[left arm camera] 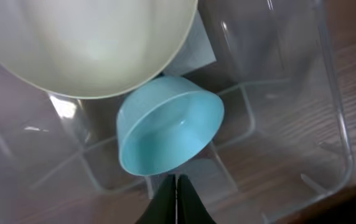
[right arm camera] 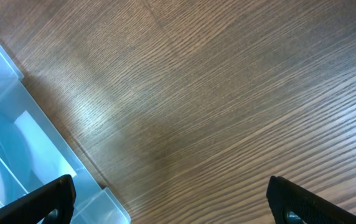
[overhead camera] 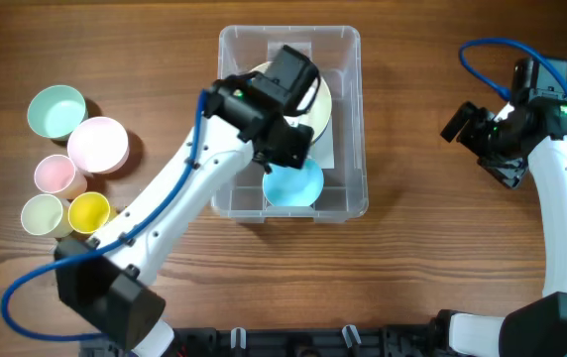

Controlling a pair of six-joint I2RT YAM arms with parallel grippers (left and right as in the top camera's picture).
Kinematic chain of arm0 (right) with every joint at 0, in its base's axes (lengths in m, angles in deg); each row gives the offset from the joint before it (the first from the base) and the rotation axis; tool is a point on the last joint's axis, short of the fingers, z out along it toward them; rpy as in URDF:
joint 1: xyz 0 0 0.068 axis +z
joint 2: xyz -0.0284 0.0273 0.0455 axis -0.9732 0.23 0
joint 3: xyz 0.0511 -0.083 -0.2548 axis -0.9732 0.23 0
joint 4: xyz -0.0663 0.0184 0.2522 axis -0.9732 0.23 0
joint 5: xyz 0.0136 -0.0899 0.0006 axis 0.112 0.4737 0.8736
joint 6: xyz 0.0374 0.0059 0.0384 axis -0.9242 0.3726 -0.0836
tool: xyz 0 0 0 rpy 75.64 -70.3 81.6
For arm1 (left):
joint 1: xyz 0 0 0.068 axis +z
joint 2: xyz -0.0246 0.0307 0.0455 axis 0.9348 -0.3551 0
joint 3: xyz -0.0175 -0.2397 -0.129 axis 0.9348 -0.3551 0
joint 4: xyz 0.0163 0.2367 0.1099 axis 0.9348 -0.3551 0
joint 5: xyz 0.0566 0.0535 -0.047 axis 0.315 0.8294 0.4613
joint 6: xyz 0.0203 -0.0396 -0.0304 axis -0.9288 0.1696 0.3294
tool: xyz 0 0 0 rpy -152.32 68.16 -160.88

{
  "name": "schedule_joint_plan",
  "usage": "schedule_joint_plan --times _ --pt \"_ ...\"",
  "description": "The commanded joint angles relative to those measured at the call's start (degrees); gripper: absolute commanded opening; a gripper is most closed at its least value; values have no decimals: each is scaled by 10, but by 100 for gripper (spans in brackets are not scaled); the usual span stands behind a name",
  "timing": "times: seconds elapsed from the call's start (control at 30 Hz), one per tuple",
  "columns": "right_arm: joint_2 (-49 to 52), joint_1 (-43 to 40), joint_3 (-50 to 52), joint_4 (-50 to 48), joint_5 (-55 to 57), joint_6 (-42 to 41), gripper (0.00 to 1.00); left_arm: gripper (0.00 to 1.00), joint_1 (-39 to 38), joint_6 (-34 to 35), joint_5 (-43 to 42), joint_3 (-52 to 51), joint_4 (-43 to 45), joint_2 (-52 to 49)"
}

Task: Pack container
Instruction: 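Carry the light blue bowl into the bin's near corner and release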

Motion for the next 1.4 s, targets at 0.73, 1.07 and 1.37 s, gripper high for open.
schedule_joint_plan --times 0.73,1.07,1.37 --pt "1 1 3 3 -7 8 100 55 10 -12 123 -51 12 -118" --pt "1 1 3 3 -7 8 100 20 11 -12 101 -52 43 -118" --pt "1 1 3 4 -7 8 100 4 10 -11 94 -52 -6 -120"
